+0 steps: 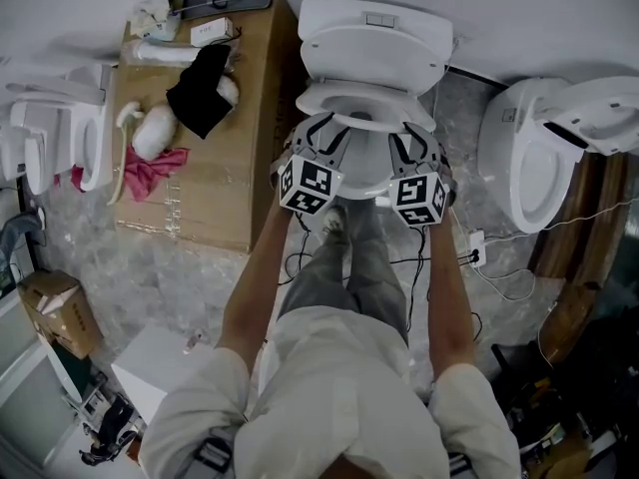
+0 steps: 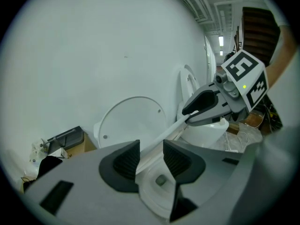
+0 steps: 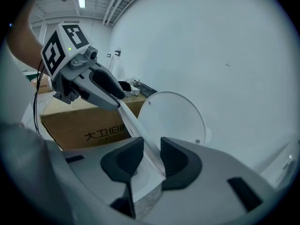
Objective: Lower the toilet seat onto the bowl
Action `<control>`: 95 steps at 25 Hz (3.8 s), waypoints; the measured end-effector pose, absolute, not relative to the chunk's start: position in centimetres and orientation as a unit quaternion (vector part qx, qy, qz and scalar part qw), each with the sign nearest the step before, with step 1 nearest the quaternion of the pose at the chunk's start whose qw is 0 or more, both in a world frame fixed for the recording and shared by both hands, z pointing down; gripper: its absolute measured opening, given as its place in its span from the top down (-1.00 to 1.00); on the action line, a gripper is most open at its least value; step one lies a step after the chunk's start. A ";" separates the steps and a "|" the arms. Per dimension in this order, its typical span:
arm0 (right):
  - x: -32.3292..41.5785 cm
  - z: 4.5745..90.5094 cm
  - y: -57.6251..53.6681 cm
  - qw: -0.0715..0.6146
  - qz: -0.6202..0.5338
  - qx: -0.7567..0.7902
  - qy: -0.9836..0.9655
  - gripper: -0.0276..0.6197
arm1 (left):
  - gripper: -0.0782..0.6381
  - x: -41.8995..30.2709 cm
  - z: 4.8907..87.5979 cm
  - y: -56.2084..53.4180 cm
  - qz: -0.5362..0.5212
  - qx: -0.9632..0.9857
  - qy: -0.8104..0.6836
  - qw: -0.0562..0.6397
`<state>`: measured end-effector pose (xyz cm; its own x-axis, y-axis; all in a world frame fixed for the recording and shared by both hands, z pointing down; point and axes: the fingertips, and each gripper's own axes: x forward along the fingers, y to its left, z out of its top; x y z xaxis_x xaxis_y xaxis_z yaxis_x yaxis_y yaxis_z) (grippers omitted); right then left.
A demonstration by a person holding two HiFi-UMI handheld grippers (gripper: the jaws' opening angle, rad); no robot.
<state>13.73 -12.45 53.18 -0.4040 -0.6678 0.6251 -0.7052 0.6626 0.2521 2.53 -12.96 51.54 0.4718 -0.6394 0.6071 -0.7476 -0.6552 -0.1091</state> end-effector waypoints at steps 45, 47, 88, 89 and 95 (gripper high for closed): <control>13.1 61.5 0.3 0.420 0.057 0.389 -0.818 0.47 | 0.24 1.9 59.8 -0.4 0.357 0.859 -0.348 0.115; 13.0 62.0 0.8 0.423 0.058 0.387 -0.817 0.47 | 0.24 1.9 60.2 0.1 0.361 0.859 -0.345 0.117; 12.5 72.9 8.7 0.483 0.043 0.360 -0.797 0.40 | 0.22 1.4 70.8 7.8 0.392 0.852 -0.309 0.162; 12.5 73.2 8.9 0.485 0.042 0.359 -0.796 0.40 | 0.22 1.4 71.1 8.0 0.393 0.851 -0.308 0.163; 12.5 74.9 9.7 0.496 0.040 0.354 -0.792 0.38 | 0.22 1.4 72.8 8.8 0.400 0.848 -0.301 0.171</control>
